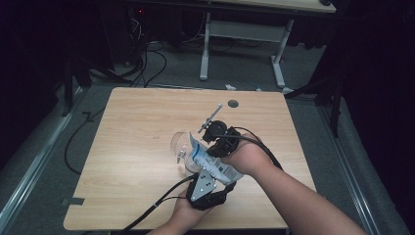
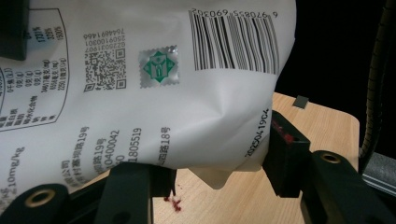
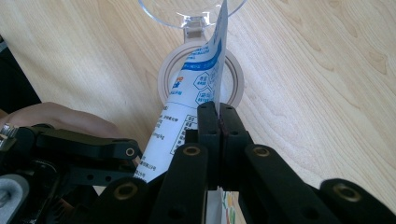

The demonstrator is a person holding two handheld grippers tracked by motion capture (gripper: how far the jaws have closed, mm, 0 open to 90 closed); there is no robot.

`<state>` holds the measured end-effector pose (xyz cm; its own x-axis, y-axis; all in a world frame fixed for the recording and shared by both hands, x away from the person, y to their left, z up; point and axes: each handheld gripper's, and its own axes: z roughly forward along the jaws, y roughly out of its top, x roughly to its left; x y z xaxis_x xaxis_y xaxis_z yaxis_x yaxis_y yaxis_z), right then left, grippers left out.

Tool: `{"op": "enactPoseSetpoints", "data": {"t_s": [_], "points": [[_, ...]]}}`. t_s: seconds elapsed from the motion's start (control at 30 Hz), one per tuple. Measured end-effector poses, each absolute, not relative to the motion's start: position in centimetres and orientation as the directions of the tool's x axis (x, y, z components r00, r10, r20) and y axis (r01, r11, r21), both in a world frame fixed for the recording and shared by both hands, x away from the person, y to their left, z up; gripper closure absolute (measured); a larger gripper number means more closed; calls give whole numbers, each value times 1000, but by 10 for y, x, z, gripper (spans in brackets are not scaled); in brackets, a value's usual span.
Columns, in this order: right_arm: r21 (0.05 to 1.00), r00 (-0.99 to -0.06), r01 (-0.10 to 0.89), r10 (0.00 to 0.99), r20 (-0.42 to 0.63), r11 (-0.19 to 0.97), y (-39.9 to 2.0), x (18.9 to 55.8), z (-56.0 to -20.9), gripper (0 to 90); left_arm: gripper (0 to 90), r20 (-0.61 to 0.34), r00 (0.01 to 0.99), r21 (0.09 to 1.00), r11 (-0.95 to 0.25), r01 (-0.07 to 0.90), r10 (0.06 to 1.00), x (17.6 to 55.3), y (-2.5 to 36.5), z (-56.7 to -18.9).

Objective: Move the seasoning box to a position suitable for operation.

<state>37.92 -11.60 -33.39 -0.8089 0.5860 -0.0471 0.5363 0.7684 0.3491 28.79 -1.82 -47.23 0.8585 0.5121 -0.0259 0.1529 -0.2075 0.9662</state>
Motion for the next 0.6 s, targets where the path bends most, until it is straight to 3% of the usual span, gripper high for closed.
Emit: {"op": "enactPoseSetpoints", "data": {"t_s": [0.6], "points": [[344, -810, 534, 584, -53, 772, -116, 379, -333, 900, 524, -25, 861, 967, -206, 150, 509, 288, -18, -471]]}}
